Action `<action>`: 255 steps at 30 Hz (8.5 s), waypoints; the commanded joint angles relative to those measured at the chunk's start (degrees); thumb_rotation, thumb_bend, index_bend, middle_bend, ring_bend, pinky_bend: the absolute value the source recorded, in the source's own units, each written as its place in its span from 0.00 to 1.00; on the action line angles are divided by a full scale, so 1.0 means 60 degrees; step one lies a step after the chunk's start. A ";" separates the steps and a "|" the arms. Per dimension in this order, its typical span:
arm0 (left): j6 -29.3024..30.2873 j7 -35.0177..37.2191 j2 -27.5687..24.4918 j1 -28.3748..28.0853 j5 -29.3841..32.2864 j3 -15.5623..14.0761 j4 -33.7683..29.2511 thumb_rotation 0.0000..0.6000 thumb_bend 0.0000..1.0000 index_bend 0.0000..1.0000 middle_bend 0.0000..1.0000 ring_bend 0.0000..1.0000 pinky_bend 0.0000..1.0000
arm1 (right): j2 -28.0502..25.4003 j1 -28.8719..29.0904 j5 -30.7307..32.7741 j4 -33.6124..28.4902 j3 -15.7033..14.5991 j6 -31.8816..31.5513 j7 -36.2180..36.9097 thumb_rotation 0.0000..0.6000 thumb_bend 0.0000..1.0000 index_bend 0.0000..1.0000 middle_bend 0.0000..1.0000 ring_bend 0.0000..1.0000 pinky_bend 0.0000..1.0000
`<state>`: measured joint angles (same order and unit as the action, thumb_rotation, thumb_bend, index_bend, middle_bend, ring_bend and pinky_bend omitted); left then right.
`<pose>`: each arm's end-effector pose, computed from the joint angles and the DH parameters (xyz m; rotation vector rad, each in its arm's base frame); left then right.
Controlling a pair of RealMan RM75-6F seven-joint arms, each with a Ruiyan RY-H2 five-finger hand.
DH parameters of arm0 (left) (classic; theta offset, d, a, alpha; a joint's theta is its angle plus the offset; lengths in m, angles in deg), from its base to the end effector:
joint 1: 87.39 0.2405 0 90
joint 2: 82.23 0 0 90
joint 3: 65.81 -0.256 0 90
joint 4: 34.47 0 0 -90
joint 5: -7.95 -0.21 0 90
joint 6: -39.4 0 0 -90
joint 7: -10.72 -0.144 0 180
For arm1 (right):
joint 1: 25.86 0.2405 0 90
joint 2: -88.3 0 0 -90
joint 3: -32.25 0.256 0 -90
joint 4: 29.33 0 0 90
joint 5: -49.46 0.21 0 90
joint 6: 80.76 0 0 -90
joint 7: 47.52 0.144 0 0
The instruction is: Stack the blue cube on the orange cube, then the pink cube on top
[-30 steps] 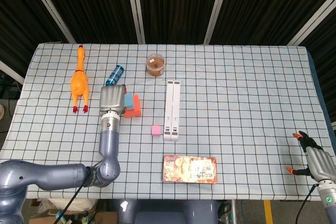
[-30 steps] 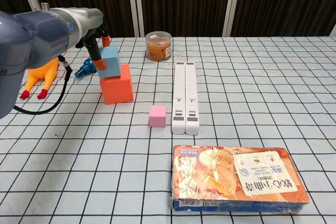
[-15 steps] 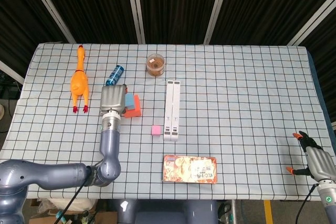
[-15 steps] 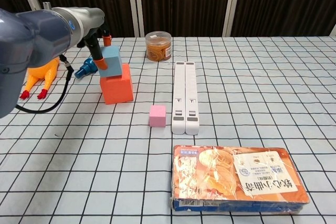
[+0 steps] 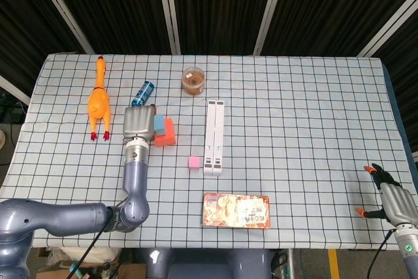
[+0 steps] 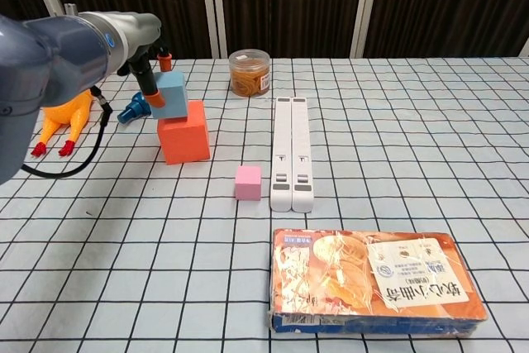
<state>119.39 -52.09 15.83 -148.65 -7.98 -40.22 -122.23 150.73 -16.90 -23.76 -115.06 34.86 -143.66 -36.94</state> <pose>-0.0606 0.3897 -0.0041 -1.4736 -0.9300 -0.5503 -0.3751 -0.1958 0.1496 1.3206 -1.2771 0.6504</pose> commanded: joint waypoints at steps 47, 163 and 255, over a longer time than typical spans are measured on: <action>0.0184 -0.0057 0.0113 -0.0022 -0.0256 -0.0231 -0.0196 1.00 0.35 0.27 0.97 0.80 0.81 | -0.0129 0.0002 -0.0024 -0.0087 -0.0005 0.0030 0.0086 1.00 0.04 0.13 0.05 0.10 0.21; -0.0266 0.0098 0.2100 0.0265 -0.1887 -0.1768 -0.0307 1.00 0.21 0.25 0.95 0.77 0.79 | -0.0361 -0.0024 0.0183 -0.0282 0.0000 0.0189 0.0160 1.00 0.04 0.13 0.05 0.10 0.21; -0.0439 -0.0751 0.3026 0.0460 -0.2583 -0.1141 0.0750 1.00 0.33 0.42 0.97 0.79 0.81 | -0.0301 0.0040 0.0186 -0.0130 -0.0015 0.0399 0.0348 1.00 0.04 0.14 0.05 0.10 0.21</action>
<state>116.47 -56.41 34.30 -145.95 -23.28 -47.20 -117.22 148.92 -16.65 -22.65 -115.85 34.77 -141.27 -34.84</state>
